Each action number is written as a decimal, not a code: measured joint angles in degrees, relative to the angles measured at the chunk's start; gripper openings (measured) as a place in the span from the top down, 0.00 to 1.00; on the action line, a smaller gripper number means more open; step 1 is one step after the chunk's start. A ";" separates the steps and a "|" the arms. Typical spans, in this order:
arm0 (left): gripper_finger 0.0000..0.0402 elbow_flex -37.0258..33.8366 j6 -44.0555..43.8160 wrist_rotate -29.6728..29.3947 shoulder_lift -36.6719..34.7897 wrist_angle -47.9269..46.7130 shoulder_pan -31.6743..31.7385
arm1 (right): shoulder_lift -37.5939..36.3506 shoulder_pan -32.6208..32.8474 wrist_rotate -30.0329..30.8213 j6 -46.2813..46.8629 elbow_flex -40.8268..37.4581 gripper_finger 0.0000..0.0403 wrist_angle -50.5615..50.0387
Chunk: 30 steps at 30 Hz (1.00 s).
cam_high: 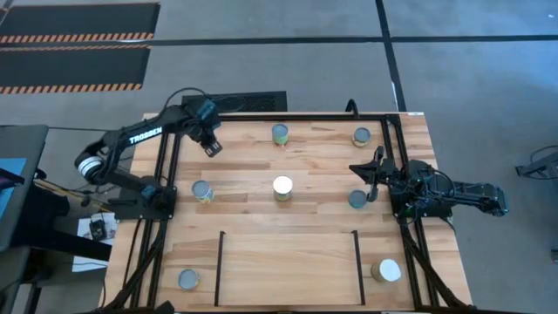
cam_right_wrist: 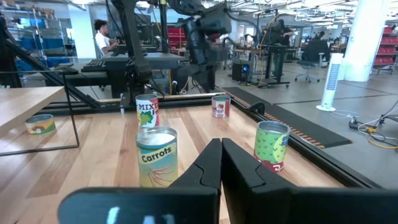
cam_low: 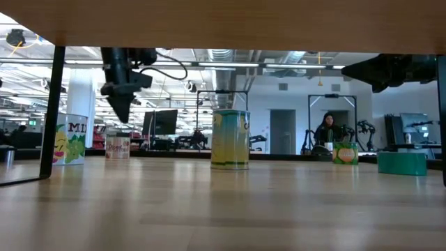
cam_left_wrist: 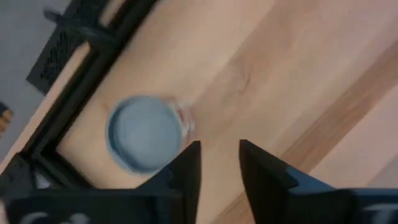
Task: Pick and place cans onto a shelf
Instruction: Put the canned tomatoes on the shelf
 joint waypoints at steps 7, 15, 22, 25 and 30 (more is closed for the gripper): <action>0.59 -2.26 11.70 0.91 0.36 2.85 1.96 | 0.02 0.00 0.00 -0.02 0.00 0.93 0.00; 0.60 -6.67 21.06 1.89 0.36 10.72 6.18 | 0.02 0.00 0.00 -0.02 0.00 0.93 0.00; 0.63 -8.35 23.92 2.73 0.55 13.23 8.93 | 0.01 0.00 0.00 -0.01 0.01 0.93 0.00; 0.65 -8.35 25.53 3.43 2.02 13.36 10.00 | 0.02 0.00 0.00 -0.02 0.02 0.93 0.00; 0.65 -8.15 27.40 1.93 5.67 14.38 10.16 | 0.00 -0.01 0.00 -0.01 0.00 0.93 0.00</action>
